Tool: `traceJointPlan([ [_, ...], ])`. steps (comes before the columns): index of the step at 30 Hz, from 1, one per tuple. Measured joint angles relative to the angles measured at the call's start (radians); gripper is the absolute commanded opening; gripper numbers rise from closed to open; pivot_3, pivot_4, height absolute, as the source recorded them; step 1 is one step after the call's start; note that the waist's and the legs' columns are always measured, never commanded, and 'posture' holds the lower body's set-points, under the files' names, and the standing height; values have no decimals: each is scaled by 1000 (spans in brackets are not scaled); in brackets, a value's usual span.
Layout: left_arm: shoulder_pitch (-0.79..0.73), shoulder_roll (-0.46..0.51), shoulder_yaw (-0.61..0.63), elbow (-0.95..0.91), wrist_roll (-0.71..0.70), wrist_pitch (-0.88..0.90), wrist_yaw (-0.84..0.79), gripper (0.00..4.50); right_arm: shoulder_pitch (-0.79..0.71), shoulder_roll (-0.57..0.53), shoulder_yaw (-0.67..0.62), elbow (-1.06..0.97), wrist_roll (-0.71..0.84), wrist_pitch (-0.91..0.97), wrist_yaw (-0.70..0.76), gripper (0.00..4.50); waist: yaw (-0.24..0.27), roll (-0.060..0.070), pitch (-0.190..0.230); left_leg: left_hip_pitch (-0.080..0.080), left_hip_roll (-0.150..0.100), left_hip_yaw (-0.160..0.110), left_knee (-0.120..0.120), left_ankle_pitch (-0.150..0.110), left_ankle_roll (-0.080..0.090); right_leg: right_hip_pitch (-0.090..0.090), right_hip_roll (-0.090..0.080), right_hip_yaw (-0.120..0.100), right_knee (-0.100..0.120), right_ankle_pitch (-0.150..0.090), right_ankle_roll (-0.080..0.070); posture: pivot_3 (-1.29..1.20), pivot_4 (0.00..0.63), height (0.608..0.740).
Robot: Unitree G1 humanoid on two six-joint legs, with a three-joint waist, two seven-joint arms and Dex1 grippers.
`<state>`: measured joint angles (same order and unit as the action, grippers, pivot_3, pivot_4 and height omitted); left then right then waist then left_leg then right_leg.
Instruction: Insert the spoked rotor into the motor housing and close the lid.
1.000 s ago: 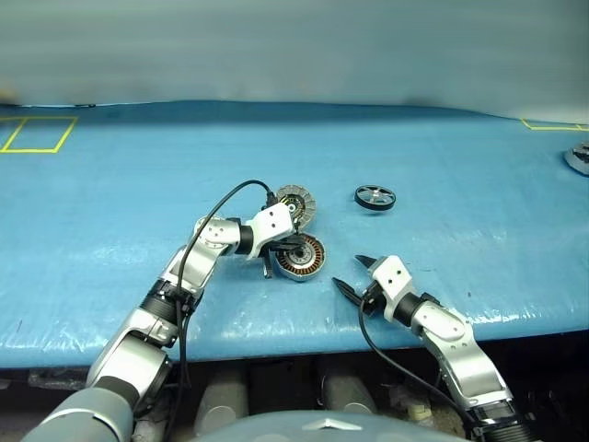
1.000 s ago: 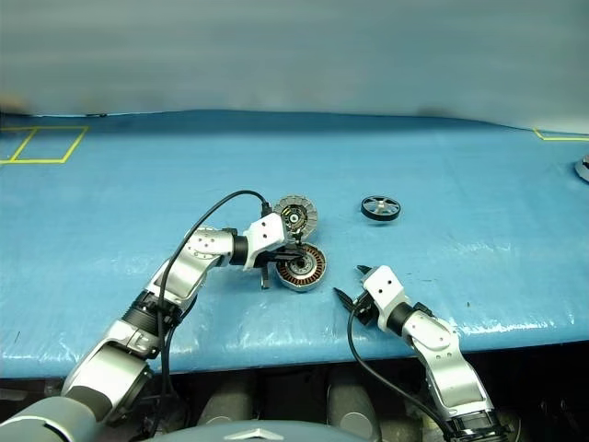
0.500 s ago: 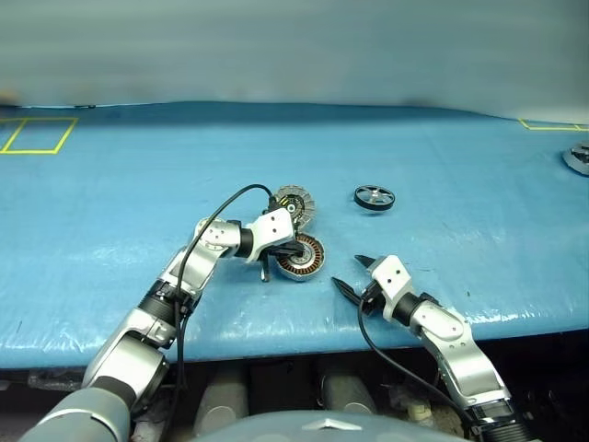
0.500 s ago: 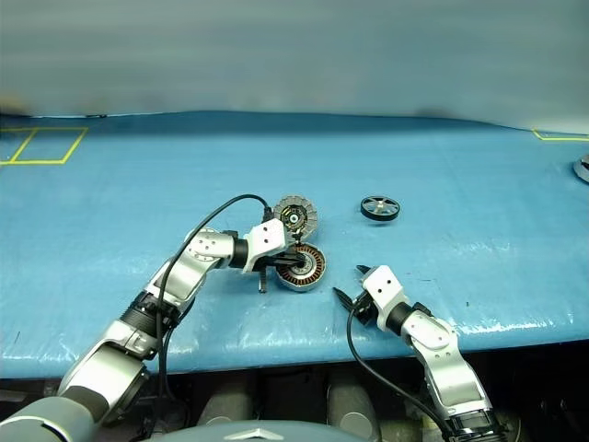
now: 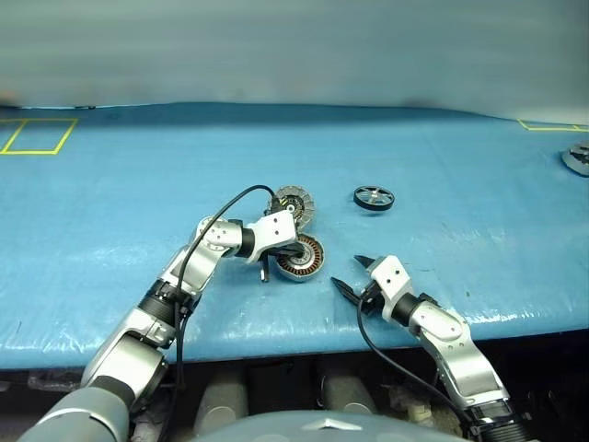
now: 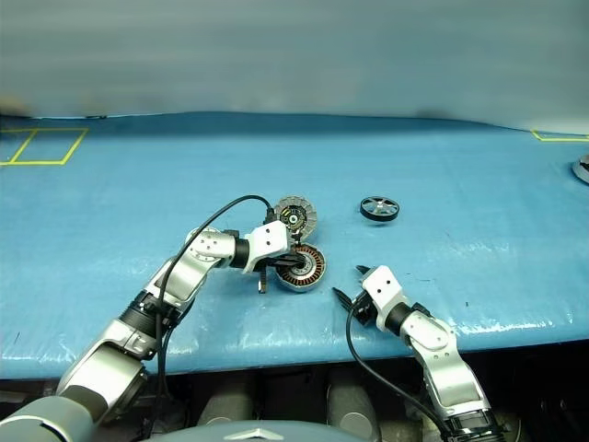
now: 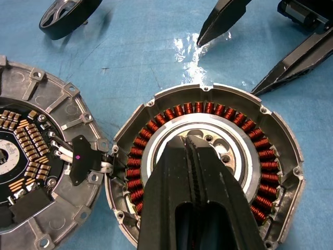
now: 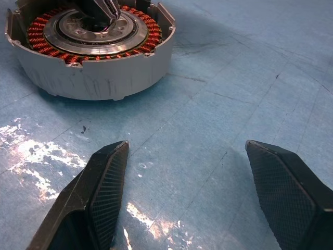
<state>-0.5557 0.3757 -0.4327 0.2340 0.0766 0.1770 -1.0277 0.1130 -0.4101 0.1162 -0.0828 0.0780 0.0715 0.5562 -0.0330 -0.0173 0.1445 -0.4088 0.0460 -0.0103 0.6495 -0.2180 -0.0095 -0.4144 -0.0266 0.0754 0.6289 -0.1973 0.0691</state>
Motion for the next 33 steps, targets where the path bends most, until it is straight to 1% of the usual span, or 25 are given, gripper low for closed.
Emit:
traceJointPlan([
  [4, 11, 2, 10, -7, 1, -15, 24, 47, 8, 20, -7, -2, 17, 1, -5, 3794, -2, 0, 0, 0, 0, 0, 0, 0, 0, 0, 0, 0, 0, 0, 0, 0, 150, 740],
  [6, 30, 8, 34, -12, -11, -15, 43, 47, 23, 55, -23, -4, 70, 5, 3, 3794, -2, 0, 0, 0, 0, 0, 0, 0, 0, 0, 0, 0, 0, 0, 0, 0, 150, 740],
  [9, 67, -11, 117, -20, -74, -2, 81, 47, 25, 62, -50, -18, 117, 7, 8, 3794, -3, 2, 2, -2, 0, 0, 2, 0, 0, -1, 0, 0, 0, 0, 0, 0, 150, 740],
  [12, 104, -48, 215, -91, -199, 34, 90, 0, 19, 28, -92, -53, 138, 35, 12, 3138, 3, 1, 3, -4, 0, 0, 2, 0, 0, -2, 0, 0, 0, 0, 0, 0, 150, 740],
  [14, 125, -51, 250, -153, -243, 43, 97, 0, 10, -11, -117, -95, 145, 73, 13, 2451, 6, 1, 3, -4, 0, 0, 1, 0, 0, -2, 0, 0, 0, 0, 0, 0, 150, 740],
  [17, 196, -15, 279, -216, -257, 56, 114, 0, -15, -82, -159, -167, 149, 134, 15, 1491, -1, 2, 3, -2, 0, 0, -2, 0, 0, -2, 0, 1, 0, 0, 0, 0, 150, 740],
  [18, 232, -8, 288, -227, -259, 60, 116, 0, -29, -96, -165, -193, 154, 150, 19, 1104, -4, 2, 3, -1, 0, 0, -2, 0, 0, -2, 1, 1, 0, 0, 0, 0, 150, 740],
  [21, 328, 2, 290, -251, -265, 65, 136, 0, -114, -114, -123, -247, 160, 193, 55, 138, -8, 2, 3, -1, 1, 0, -2, 0, 0, -2, 1, 0, 0, 0, 0, 0, 150, 740],
  [22, 355, 3, 290, -258, -265, 71, 144, 0, -149, -121, -92, -259, 157, 203, 71, 38, -7, 2, 3, -1, 1, -1, -1, 0, 0, -2, 1, 0, 0, 0, 0, 0, 150, 740],
  [26, 424, 2, 288, -278, -255, 76, 191, 0, -260, -135, 37, -244, 112, 224, 141, 38, 4, 1, 4, -3, 0, -1, 1, 0, 0, -2, 0, 0, 0, 0, 0, 0, 150, 740],
  [30, 456, -14, 287, -287, -255, 75, 227, 0, -362, -146, 161, -137, -21, 226, 157, 38, 10, 1, 4, -3, 0, 0, 1, 0, 0, -3, 0, 0, -1, 0, 0, 0, 150, 740],
  [33, 471, -20, 289, -294, -256, 67, 247, 0, -388, -151, 197, -92, -89, 218, 157, 38, 12, 1, 4, -4, 0, 0, -1, 0, 0, -4, 0, 0, -1, 0, 0, 0, 150, 740],
])
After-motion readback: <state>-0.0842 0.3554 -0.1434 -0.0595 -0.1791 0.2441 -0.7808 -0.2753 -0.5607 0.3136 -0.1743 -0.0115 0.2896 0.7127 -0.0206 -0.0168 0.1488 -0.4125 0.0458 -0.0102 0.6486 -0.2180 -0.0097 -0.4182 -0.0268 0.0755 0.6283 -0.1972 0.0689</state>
